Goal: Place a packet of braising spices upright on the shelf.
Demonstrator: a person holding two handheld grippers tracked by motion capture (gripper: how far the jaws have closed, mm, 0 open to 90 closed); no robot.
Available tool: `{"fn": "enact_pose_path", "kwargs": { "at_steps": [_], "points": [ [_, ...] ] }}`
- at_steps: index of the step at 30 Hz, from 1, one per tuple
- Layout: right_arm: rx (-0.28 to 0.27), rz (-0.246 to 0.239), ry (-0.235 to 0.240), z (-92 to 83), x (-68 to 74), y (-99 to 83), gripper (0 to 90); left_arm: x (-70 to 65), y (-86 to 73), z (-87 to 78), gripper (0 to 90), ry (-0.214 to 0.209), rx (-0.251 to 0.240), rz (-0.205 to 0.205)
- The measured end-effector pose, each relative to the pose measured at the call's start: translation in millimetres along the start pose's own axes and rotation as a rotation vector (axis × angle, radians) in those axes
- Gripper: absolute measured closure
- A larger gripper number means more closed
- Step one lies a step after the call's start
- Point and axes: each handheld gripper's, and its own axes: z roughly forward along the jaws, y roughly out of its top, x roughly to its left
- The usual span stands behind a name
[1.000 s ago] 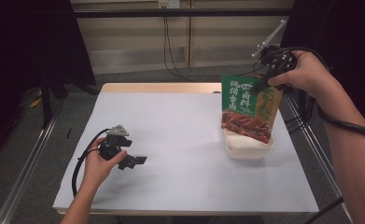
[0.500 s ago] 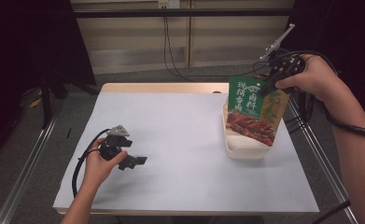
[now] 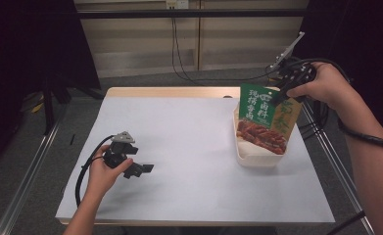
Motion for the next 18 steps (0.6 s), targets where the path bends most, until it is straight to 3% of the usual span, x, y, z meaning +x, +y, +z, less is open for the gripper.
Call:
{"fn": "enact_pose_path", "kwargs": {
  "at_steps": [18],
  "points": [
    [0.059,0.058,0.007,8.4,-2.3,-3.3,90.0,-0.4,-0.4,1.8,3.8,-0.005,0.006,0.003]
  ]
}}
